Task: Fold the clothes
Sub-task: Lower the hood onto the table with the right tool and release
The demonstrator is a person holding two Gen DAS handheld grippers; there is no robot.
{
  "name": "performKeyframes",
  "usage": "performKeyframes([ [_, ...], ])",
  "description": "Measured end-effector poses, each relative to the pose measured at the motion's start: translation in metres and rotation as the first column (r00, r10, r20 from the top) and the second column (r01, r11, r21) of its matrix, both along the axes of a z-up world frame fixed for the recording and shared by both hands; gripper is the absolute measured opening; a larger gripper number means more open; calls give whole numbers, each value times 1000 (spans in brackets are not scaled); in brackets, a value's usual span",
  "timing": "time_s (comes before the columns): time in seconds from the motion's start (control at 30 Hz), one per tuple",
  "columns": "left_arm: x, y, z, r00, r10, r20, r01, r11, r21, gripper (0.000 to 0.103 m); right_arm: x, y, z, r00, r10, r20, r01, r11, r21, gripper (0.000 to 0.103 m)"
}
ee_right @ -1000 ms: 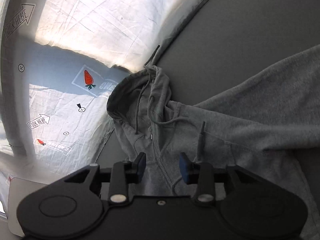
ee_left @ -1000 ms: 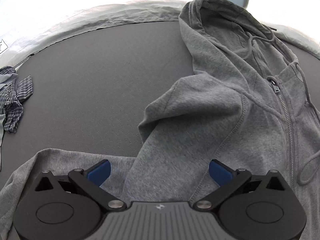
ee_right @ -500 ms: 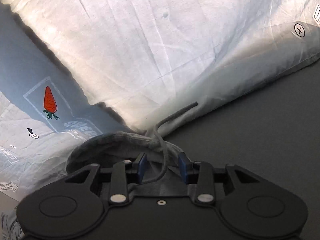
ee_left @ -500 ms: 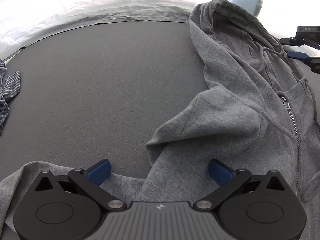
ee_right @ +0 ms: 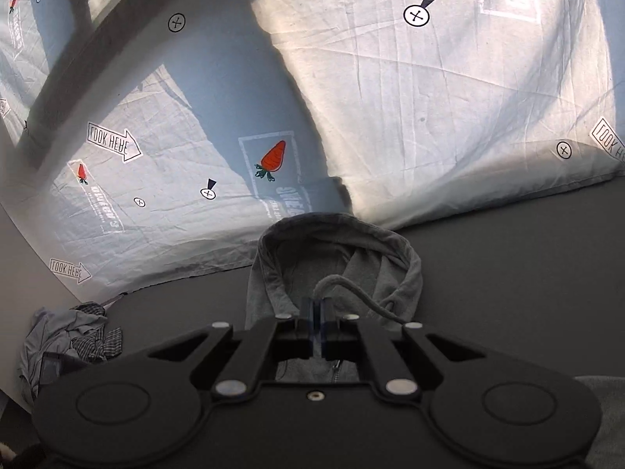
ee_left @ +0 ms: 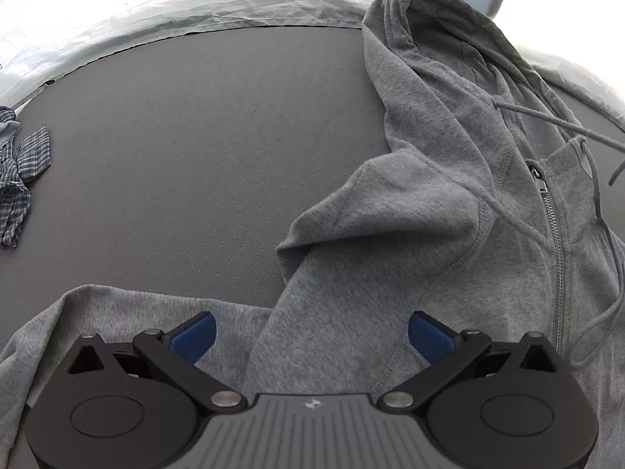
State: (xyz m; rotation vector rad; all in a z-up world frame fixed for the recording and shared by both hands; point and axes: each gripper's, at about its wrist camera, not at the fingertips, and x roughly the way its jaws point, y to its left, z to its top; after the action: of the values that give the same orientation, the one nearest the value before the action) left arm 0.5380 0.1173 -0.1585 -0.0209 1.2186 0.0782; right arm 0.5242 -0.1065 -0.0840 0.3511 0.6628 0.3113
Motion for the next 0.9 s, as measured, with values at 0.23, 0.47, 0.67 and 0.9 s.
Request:
performKeyframes([
  [0.23,-87,16,39,997,-53,57,50,998,47,103,-105,19,-56,954,95,-285,-137,982,-132,11],
  [0.47,-179,44,33,996,73,48,-71,996,-55,103,-150,17,-75,956,115,-270,-200,928,-313,55],
  [0.67,-243,62,27,973,233,0,-229,958,-172,103,-174,16,-102,955,151,-254,-244,889,-388,100],
  [0.9,-280,104,30,933,359,-13,-357,921,-157,103,-203,14,-118,983,156,-95,-181,900,-396,103],
])
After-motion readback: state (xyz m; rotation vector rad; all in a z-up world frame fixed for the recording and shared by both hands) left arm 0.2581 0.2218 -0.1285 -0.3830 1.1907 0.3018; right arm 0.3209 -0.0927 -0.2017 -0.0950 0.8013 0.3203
